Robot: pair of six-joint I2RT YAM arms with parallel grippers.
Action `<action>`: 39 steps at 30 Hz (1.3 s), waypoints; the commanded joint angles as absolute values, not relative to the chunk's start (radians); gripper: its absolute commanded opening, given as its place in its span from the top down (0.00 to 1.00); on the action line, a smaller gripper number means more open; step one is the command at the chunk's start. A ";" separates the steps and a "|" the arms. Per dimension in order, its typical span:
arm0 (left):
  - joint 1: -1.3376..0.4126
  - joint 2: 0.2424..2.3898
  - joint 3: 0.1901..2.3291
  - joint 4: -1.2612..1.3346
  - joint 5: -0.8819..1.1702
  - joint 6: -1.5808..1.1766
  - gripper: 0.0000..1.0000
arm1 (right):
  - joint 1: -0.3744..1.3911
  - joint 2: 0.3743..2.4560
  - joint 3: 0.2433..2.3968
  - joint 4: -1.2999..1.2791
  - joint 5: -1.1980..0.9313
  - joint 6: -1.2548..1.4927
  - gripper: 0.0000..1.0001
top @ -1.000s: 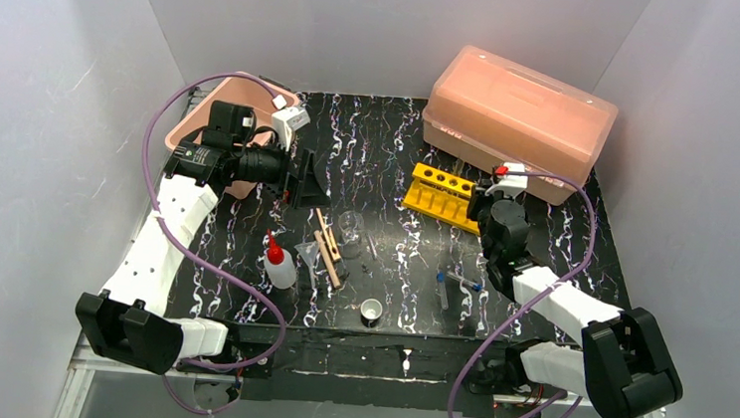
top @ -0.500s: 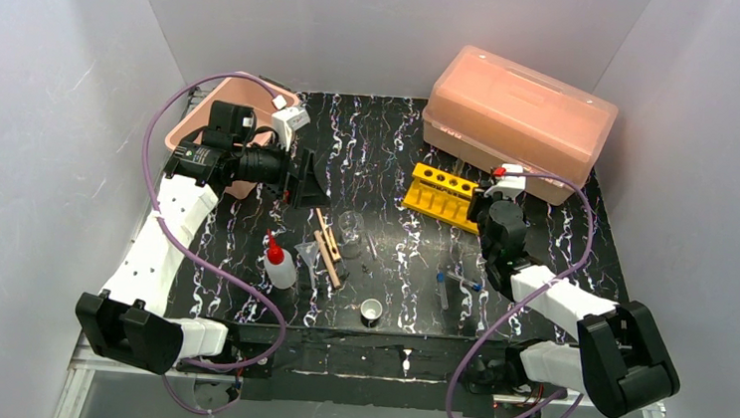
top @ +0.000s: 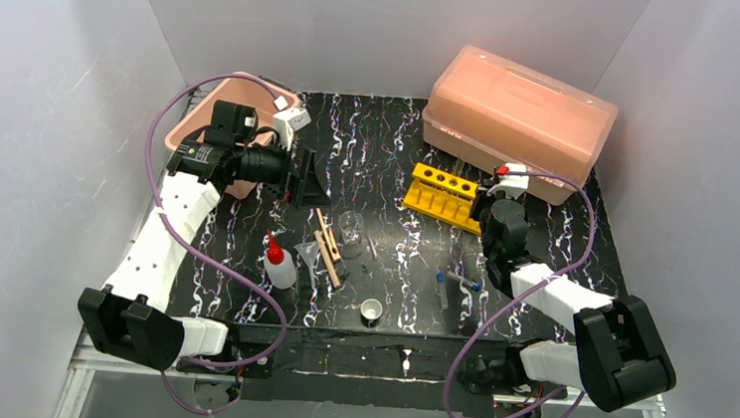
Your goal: Organize the chemistry lab equipment
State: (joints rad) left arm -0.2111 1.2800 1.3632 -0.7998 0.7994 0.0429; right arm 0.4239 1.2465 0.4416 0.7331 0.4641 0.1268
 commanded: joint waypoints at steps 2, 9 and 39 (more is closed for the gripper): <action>-0.209 1.270 1.377 -0.827 0.816 0.038 0.02 | 0.416 1.260 0.449 0.803 0.465 0.124 0.99; -0.209 1.270 1.376 -0.828 0.817 0.040 0.02 | 0.413 1.277 0.459 0.807 0.460 0.129 0.99; -0.209 1.271 1.378 -0.833 0.822 0.038 0.02 | 0.407 1.284 0.493 0.825 0.452 0.141 0.99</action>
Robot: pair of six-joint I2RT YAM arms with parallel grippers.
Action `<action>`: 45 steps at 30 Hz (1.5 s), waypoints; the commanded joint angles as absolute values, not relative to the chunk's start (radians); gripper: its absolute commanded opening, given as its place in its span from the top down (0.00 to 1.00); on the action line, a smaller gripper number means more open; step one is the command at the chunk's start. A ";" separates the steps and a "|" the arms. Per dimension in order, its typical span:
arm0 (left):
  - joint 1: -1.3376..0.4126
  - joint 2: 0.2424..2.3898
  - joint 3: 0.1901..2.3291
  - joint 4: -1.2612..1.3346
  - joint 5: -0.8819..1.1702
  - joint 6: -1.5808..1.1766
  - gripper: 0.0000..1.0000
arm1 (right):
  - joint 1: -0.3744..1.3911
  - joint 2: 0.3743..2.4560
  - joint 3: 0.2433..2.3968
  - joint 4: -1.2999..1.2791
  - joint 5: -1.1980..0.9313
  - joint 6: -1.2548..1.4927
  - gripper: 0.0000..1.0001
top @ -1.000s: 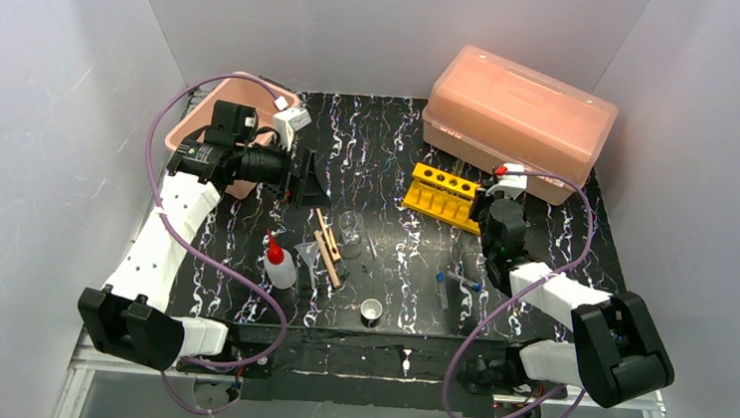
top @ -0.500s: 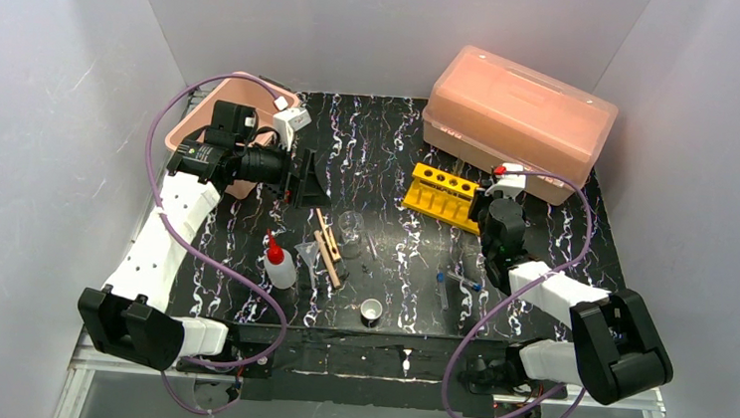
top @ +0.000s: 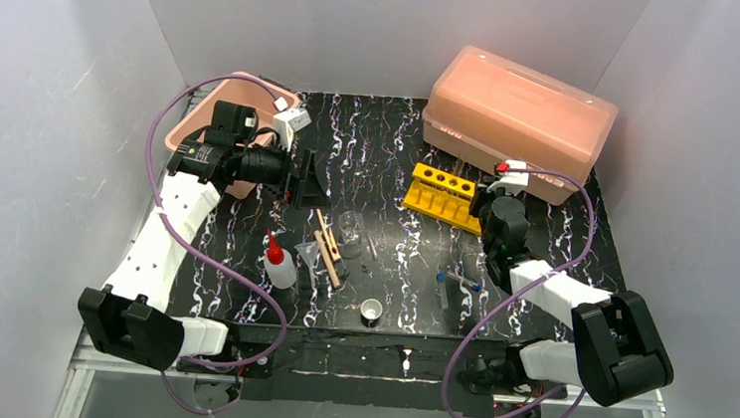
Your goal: Organize the chemistry lab equipment
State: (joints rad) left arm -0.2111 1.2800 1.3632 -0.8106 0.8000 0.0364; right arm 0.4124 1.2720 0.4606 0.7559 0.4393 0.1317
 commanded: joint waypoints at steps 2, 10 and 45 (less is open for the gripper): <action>-0.209 1.272 1.381 -0.835 0.821 0.039 0.02 | 0.407 1.288 0.490 0.825 0.453 0.143 0.99; -0.209 1.276 1.390 -0.838 0.819 0.041 0.02 | 0.406 1.313 0.487 0.831 0.452 0.150 0.99; -0.208 1.279 1.408 -0.847 0.806 0.050 0.02 | 0.405 1.332 0.448 0.797 0.459 0.192 0.75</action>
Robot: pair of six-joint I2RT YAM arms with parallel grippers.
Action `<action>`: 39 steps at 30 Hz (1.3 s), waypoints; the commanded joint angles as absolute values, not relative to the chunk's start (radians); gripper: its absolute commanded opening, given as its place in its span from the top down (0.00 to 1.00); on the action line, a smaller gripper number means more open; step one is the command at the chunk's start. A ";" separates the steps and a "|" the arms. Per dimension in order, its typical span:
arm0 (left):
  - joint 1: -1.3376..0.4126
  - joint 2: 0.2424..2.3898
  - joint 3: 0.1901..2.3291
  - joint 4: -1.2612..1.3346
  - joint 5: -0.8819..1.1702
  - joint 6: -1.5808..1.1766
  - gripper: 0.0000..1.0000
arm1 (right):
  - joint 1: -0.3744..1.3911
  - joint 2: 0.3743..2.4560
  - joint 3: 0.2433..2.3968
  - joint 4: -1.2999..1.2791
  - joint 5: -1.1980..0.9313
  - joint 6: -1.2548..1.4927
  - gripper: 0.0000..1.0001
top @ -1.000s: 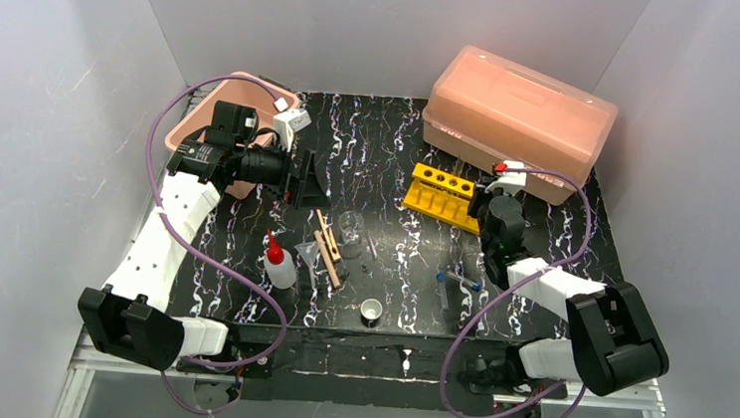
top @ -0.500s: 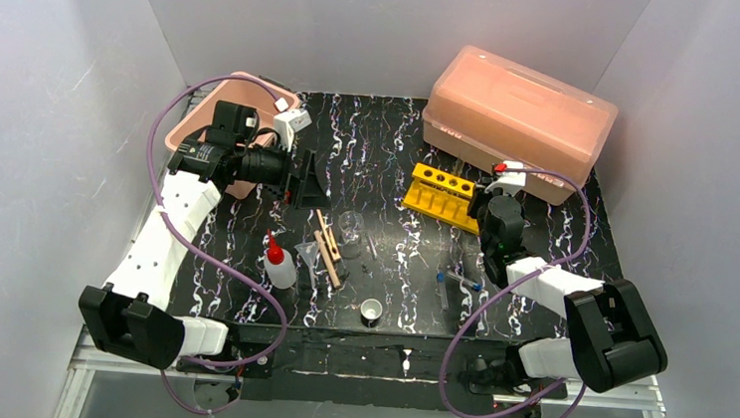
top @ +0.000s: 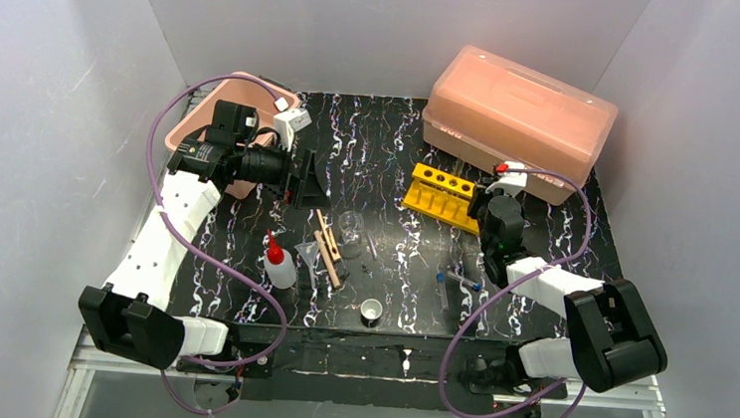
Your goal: Organize the chemistry lab equipment
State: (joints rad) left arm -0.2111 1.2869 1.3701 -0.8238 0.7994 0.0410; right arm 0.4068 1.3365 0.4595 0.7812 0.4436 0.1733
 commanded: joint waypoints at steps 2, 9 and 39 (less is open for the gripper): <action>-0.209 1.279 1.408 -0.847 0.804 0.052 0.02 | 0.406 1.330 0.449 0.793 0.453 0.192 0.73; -0.209 1.277 1.410 -0.853 0.793 0.059 0.02 | 0.407 1.313 0.446 0.778 0.429 0.178 0.63; -0.209 1.263 1.411 -0.868 0.787 0.075 0.01 | 0.293 1.153 0.723 0.307 0.276 0.347 0.50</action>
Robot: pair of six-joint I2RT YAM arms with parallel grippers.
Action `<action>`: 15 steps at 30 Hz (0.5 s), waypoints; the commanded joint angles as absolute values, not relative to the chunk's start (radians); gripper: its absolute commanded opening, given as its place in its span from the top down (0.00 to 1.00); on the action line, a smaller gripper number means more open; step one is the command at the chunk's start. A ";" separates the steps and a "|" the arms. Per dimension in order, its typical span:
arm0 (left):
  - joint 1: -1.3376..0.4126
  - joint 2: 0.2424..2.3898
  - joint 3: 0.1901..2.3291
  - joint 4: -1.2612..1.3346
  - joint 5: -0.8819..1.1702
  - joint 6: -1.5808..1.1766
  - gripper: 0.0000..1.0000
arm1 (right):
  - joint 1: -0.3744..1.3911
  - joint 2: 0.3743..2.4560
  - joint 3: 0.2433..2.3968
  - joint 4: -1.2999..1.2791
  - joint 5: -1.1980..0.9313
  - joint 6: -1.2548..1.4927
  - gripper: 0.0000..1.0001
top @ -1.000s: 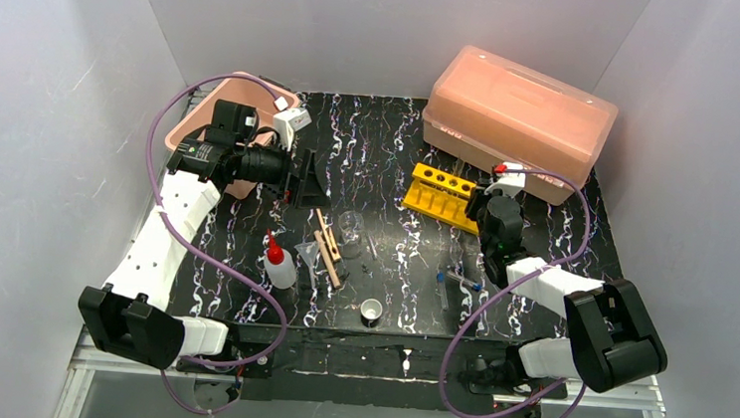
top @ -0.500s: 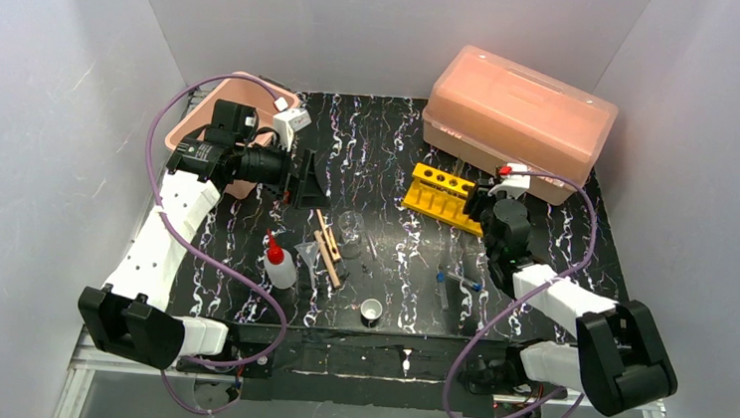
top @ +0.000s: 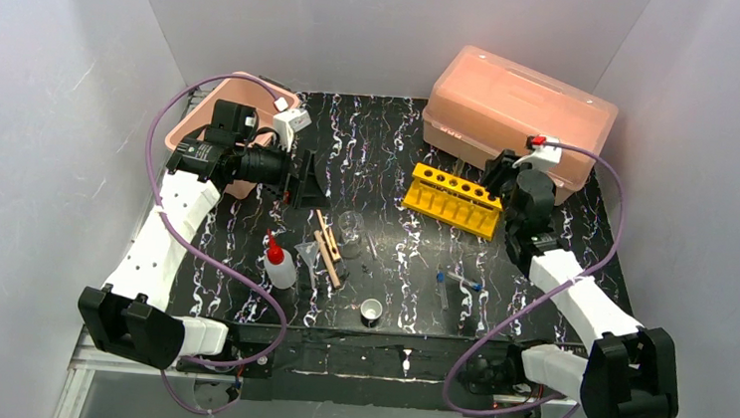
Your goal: Organize the chemistry lab equipment
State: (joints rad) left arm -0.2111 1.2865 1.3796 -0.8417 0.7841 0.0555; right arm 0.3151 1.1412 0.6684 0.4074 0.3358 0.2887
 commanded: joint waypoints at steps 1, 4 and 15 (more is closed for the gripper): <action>-0.209 1.262 1.411 -0.868 0.787 0.076 0.01 | 0.293 1.152 0.726 0.296 0.257 0.339 0.50; -0.209 1.262 1.408 -0.865 0.788 0.075 0.01 | 0.310 1.143 0.739 0.258 0.167 0.335 0.49; -0.209 1.248 1.343 -0.887 0.779 0.156 0.01 | 0.623 1.212 0.858 -0.051 0.131 0.333 0.45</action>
State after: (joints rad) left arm -0.2111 1.2851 1.3707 -0.8467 0.7785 0.0983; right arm 0.5327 1.1797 0.7929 0.0607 0.1781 0.3191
